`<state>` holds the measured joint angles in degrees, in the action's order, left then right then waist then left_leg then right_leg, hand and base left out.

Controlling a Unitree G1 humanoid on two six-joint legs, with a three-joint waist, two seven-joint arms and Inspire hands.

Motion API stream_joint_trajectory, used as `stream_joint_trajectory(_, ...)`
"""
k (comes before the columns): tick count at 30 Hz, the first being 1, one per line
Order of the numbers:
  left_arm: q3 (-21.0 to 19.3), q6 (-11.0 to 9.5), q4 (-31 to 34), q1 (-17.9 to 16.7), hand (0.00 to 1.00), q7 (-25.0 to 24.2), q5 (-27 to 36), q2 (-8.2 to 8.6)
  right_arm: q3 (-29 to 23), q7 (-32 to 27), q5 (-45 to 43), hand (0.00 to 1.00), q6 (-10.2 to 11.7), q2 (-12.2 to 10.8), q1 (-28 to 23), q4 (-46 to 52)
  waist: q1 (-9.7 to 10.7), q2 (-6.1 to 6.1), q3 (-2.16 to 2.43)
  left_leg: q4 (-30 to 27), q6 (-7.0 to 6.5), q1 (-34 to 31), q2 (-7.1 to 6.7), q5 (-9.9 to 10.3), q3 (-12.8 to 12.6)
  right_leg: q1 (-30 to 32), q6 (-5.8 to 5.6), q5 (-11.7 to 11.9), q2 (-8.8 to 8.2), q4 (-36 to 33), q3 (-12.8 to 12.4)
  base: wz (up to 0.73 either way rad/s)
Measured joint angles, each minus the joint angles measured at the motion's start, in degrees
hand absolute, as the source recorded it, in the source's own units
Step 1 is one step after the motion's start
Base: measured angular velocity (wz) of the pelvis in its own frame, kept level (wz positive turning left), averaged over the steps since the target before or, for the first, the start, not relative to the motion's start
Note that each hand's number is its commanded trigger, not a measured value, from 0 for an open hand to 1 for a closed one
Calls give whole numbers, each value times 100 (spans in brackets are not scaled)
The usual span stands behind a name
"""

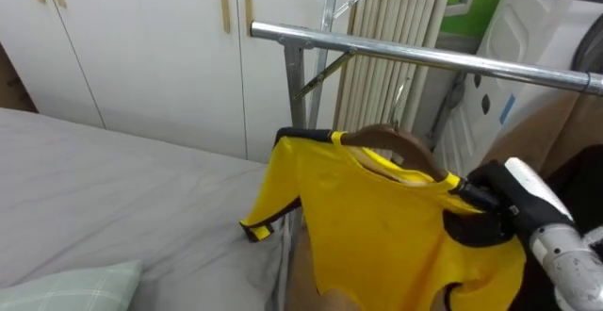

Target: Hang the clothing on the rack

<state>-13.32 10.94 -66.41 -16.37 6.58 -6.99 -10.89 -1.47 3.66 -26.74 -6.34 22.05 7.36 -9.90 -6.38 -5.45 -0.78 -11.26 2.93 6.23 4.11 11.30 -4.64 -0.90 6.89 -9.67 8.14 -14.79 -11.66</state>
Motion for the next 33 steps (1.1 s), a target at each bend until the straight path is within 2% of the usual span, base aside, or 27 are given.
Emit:
stream_joint_trajectory(5, 2, 0, 0, -20, 0, 9, -3, -5, -4, -238, -331, 100, 12, -1, 0, 170, -1, -19, 11, 1, 0, 14, -2, 0, -4, -15, 6, 3, -15, 6, 40, 0)
stream_joint_trajectory(14, 55, -4, -4, -21, 0, 14, -4, -9, -1, -564, -450, 100, 26, 0, 0, 160, 6, -32, 2, 4, 0, 19, 0, 0, -2, -20, 13, 7, -23, 10, 68, 0)
stream_joint_trajectory(23, 155, -4, 1, -18, 0, -41, -5, -65, 20, -646, 520, 100, 55, 21, 33, -1, -24, -35, -7, 11, 0, 19, 0, 0, 14, -16, 14, 8, -25, 15, 90, 0)
stream_joint_trajectory(28, 120, 0, 95, -52, 0, -195, -298, -68, 21, -637, 865, 100, 52, 30, 142, -150, -84, 4, -25, 10, 0, 17, -1, 0, 28, -20, 16, 9, -30, 21, 100, 0)
stream_joint_trajectory(33, 113, 24, 187, -66, 0, -318, -545, -67, 22, -586, 1166, 100, 52, 38, 276, -437, -149, 43, -6, 9, 0, 1, -10, 0, 72, -19, 15, 8, -44, 34, 133, 2)
